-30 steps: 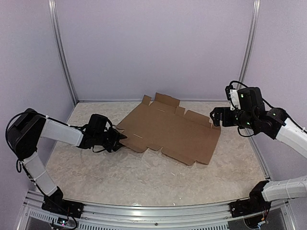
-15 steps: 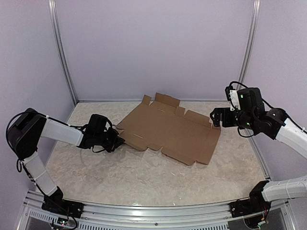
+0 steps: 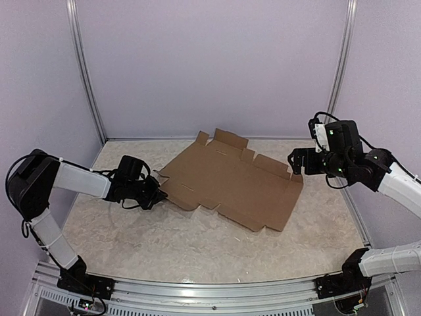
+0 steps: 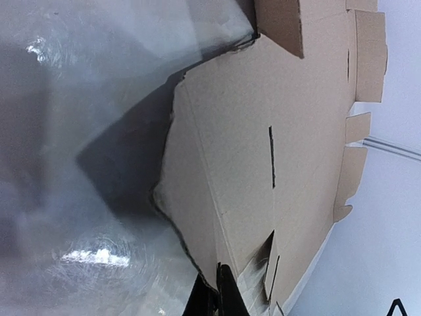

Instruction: Fold the paper box

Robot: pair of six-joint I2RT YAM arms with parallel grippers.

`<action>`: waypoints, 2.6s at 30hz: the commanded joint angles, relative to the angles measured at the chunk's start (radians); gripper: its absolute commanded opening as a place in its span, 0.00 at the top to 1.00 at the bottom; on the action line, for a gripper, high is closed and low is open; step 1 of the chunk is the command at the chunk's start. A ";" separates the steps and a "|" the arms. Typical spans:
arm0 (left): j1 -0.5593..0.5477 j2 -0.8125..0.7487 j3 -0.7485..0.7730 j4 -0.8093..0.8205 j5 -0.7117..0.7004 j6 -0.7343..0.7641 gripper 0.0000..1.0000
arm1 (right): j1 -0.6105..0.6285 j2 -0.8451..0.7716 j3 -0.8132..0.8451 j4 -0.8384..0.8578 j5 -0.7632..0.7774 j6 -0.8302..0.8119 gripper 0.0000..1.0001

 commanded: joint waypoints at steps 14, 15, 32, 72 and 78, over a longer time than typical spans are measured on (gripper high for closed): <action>0.086 -0.104 0.317 -0.692 0.044 0.690 1.00 | 0.010 0.127 0.154 -0.004 -0.133 -0.086 0.01; 0.083 -0.112 0.342 -0.730 -0.001 0.721 1.00 | 0.010 0.147 0.167 -0.006 -0.133 -0.093 0.01; -0.018 -0.151 0.496 -0.836 -0.478 1.014 1.00 | -0.066 0.468 0.390 -0.002 -0.384 -0.127 0.06; -0.192 -0.371 0.177 -0.198 -0.455 1.591 1.00 | -0.065 0.757 0.881 -0.417 -0.598 -0.528 0.16; -0.192 -0.392 0.165 -0.199 -0.434 1.590 1.00 | -0.057 0.769 0.883 -0.450 -0.582 -0.554 0.25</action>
